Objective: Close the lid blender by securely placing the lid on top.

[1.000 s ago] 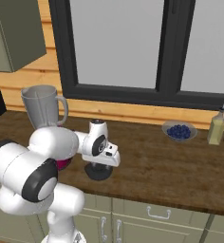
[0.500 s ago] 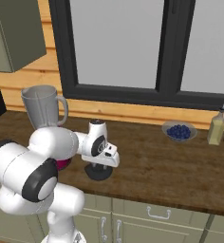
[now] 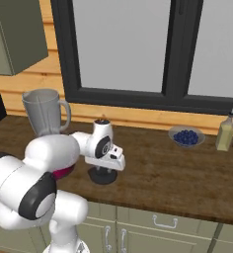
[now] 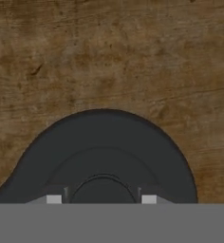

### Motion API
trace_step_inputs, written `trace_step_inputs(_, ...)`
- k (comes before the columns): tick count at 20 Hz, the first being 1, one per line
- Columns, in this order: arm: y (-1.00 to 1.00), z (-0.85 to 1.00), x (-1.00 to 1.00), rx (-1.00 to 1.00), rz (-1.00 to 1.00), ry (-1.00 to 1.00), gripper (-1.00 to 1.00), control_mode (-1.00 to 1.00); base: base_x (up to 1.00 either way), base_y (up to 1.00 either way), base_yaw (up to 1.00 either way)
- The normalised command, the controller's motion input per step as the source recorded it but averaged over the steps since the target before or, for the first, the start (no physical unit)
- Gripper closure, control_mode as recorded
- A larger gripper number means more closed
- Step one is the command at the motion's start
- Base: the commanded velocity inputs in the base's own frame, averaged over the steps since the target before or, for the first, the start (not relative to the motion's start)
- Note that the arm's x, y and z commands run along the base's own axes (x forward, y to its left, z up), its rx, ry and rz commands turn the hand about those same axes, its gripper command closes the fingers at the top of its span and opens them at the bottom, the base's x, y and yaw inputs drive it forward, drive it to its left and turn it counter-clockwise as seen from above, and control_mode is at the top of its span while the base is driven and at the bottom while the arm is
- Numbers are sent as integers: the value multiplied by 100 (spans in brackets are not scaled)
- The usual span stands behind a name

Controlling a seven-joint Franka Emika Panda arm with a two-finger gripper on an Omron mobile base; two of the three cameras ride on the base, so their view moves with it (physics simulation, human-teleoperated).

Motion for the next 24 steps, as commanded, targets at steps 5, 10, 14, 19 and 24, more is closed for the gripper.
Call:
trace_step_inputs(5, -6, 88, -28, 4, 0, -3, 100, -100, 0, 0, 0)
trace_step_inputs(10, -10, 80, -30, 9, 0, -8, 100, -100, 0, 0, 0)
trace_step_inputs(14, -3, 93, -27, 11, 0, -9, 100, -100, 0, 0, 0)
trace_step_inputs(19, 0, 100, -17, 8, 0, -10, 100, -100, 0, 0, 0)
trace_step_inputs(24, 0, 97, -7, 2, 0, -9, 100, -100, 0, 0, 0)
